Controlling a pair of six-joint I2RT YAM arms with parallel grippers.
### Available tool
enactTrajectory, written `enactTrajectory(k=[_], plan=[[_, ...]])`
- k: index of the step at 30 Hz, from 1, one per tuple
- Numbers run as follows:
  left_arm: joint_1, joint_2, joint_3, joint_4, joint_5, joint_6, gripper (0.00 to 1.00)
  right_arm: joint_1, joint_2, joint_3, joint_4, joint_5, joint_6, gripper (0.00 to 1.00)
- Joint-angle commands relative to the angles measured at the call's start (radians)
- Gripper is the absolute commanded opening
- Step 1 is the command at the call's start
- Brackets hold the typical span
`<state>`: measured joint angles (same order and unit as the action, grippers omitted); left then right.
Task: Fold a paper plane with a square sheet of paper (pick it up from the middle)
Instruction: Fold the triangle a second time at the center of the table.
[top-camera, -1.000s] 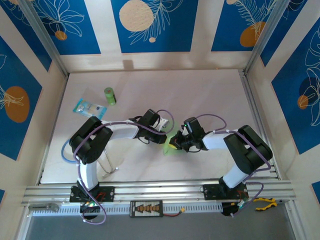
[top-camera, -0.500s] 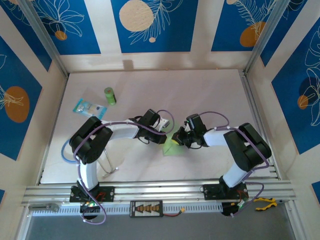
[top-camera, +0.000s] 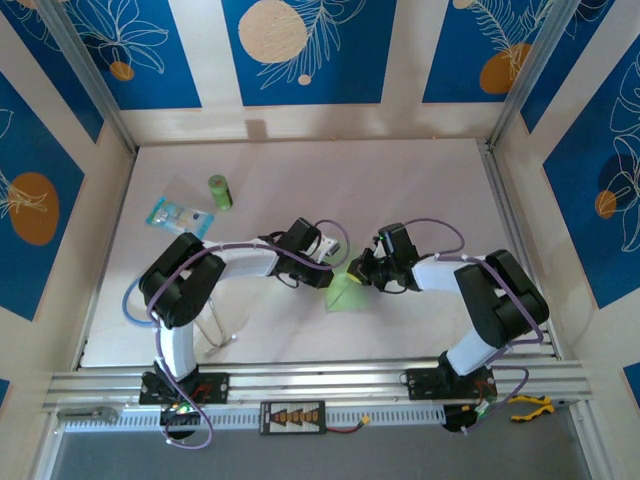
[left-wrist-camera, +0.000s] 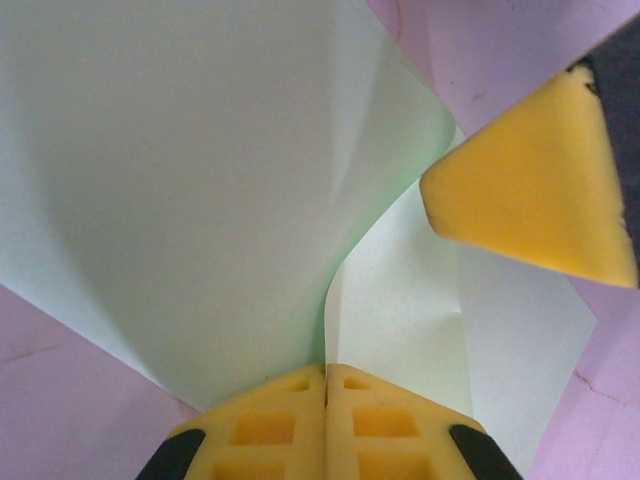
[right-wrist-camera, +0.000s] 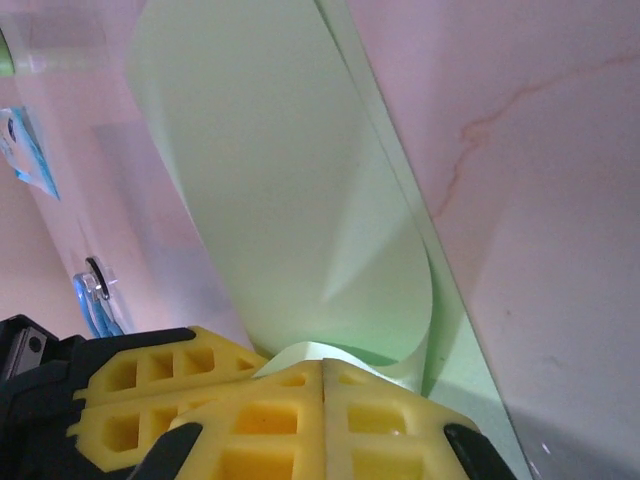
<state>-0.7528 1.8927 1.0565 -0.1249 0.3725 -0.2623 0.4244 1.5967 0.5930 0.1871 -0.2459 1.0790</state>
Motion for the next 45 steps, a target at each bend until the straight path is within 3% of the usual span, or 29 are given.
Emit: enactTrajectory(k=[1,16,22,26,31,45], plan=[[-0.010,0.034,-0.007,-0.111,-0.024,0.024,0.02,-0.015,0.050,0.004,-0.029,0.015,-0.011,0.01],[-0.008,0.036,-0.013,-0.118,-0.039,0.034,0.01,-0.109,0.022,0.012,-0.072,0.099,-0.010,0.01],[-0.008,0.034,-0.013,-0.122,-0.042,0.033,0.01,-0.091,-0.065,0.068,-0.185,0.153,-0.074,0.02],[-0.009,0.034,-0.012,-0.122,-0.042,0.032,0.01,-0.065,-0.118,0.042,-0.116,0.065,-0.090,0.04],[-0.009,0.036,-0.009,-0.119,-0.039,0.032,0.01,-0.022,-0.053,0.049,-0.037,-0.085,-0.061,0.04],[-0.008,0.021,-0.007,-0.121,-0.031,0.030,0.04,0.007,0.078,0.016,-0.063,-0.015,-0.054,0.01]])
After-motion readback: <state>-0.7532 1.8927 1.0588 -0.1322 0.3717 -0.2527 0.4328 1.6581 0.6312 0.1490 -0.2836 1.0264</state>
